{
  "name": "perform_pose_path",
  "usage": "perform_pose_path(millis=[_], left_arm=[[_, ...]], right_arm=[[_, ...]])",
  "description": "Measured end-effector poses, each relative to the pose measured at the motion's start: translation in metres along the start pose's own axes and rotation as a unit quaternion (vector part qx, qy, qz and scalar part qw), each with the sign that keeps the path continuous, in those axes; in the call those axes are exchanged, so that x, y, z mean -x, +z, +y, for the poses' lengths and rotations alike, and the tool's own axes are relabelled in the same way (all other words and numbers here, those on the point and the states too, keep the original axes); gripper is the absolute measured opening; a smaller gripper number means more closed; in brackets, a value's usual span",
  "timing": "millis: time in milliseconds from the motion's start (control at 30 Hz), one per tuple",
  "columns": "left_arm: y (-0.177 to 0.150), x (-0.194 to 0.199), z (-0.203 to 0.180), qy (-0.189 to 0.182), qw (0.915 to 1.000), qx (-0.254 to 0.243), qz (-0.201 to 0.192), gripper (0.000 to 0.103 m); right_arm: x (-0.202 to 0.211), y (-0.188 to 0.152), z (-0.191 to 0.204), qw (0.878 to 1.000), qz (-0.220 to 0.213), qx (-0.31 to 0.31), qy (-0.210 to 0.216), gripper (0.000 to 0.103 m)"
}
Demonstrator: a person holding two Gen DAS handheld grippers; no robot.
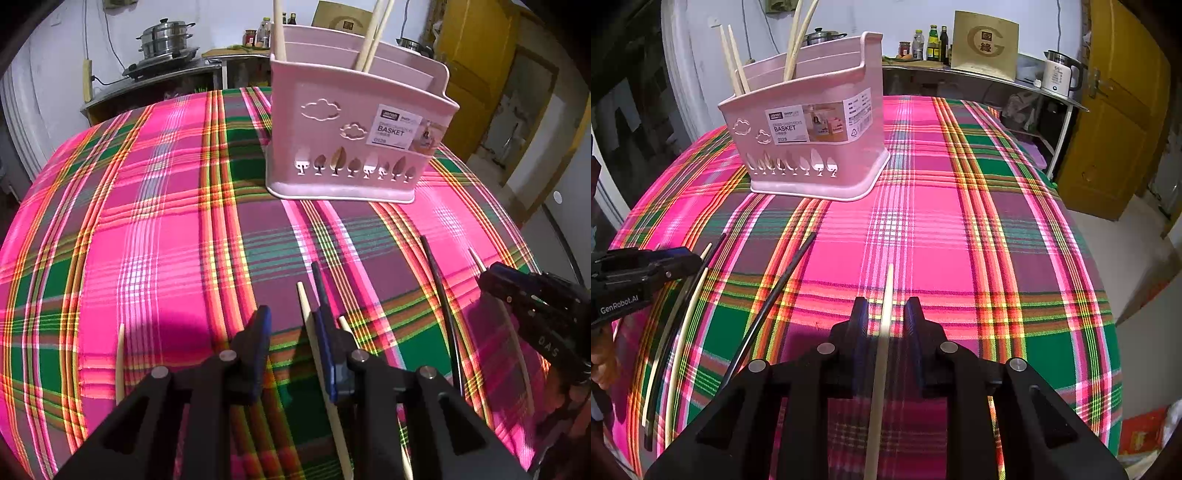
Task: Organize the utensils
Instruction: 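Grasp a wooden chopstick with the left gripper while the right gripper grasps another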
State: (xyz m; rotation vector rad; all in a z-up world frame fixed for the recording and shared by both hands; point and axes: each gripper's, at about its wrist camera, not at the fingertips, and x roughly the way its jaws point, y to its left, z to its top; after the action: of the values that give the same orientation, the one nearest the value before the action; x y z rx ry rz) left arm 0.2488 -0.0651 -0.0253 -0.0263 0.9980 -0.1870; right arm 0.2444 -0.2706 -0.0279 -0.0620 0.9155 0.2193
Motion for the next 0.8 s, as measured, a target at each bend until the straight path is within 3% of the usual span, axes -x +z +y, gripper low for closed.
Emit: perform_pose_path(millis=[233, 400, 467, 533, 800], left_arm=[[0.0, -0.003, -0.014, 0.034, 0.9991, -0.025, -0.001, 0.024], [0.0, -0.003, -0.018, 0.031, 0.9989, -0.034, 0.002, 0.015], [0.0, -0.003, -0.02, 0.03, 0.9988, -0.039, 0.004, 0.008], [0.001, -0.003, -0.022, 0.03, 0.9986, -0.043, 0.006, 0.008], [0.009, 0.004, -0.015, 0.014, 0.9991, -0.04, 0.005, 0.006]], right_arm=[[-0.004, 0.005, 0.002, 1.0, 0.005, 0.005, -0.011, 0.021], [-0.006, 0.008, 0.006, 1.0, 0.011, 0.011, -0.018, 0.02], [-0.007, 0.008, 0.006, 1.0, 0.013, 0.014, -0.014, 0.014], [-0.008, 0.009, 0.007, 1.0, 0.016, 0.014, -0.01, 0.006], [-0.002, 0.016, 0.005, 1.0, 0.011, 0.005, 0.01, 0.005]])
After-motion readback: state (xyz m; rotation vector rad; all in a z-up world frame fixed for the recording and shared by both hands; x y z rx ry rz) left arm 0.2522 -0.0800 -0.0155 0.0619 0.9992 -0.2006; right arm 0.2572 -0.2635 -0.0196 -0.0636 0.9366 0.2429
